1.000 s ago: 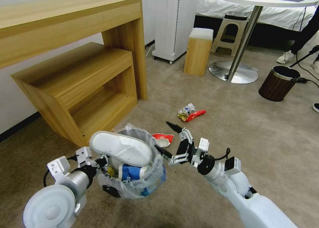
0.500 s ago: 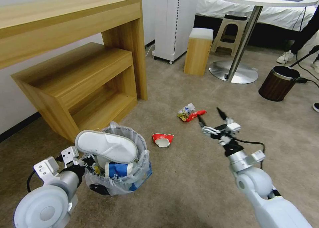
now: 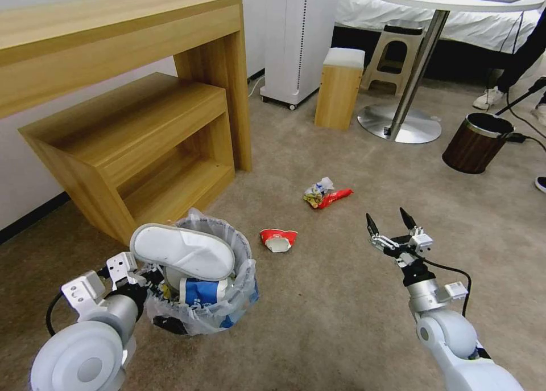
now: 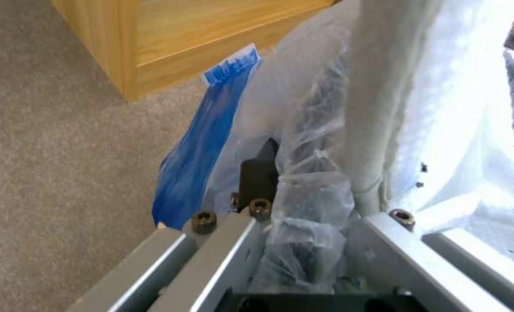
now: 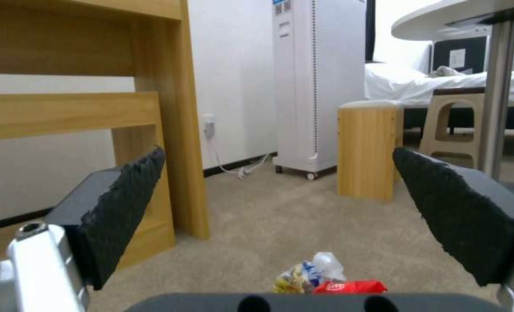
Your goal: Pick up the trash bin and place the garbage on the floor into it.
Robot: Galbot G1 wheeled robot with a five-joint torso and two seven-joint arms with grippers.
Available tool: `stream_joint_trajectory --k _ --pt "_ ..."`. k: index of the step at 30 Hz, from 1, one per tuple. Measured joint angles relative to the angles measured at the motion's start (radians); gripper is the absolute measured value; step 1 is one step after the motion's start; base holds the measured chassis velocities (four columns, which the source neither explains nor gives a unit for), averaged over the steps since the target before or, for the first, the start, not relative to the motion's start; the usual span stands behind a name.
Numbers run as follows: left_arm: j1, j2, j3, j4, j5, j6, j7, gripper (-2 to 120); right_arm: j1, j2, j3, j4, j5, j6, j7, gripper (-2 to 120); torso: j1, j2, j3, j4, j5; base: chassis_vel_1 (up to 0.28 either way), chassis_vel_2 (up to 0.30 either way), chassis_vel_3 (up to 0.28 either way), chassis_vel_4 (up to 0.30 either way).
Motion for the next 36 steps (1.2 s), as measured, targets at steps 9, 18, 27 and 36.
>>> stream_joint_trajectory --k 9,18,27,36 --pt "0.001 0.002 0.000 0.001 -0.005 -0.002 0.006 1 0.006 0.001 -0.012 0.003 -0.005 -0.001 0.000 100 0.000 0.000 0.000 0.0000 0.0000 0.000 0.000 0.000 0.000" --pt "-0.004 0.004 0.005 0.001 -0.006 -0.002 0.007 1 0.006 0.003 -0.020 0.008 -0.001 -0.005 -0.007 100 0.000 0.000 0.000 0.0000 0.0000 0.000 0.000 0.000 0.000" --pt "-0.004 0.004 0.009 0.003 -0.006 -0.001 0.010 1 0.018 0.007 -0.034 -0.008 0.000 0.009 -0.014 100 0.000 0.000 0.000 0.0000 0.0000 -0.056 0.049 0.057 -0.062" --pt "0.002 0.003 0.007 -0.001 -0.007 0.000 0.013 1 0.029 0.009 -0.047 -0.015 0.001 0.012 -0.016 100 0.000 0.000 0.000 0.0002 0.0002 -0.214 0.214 0.202 -0.212"
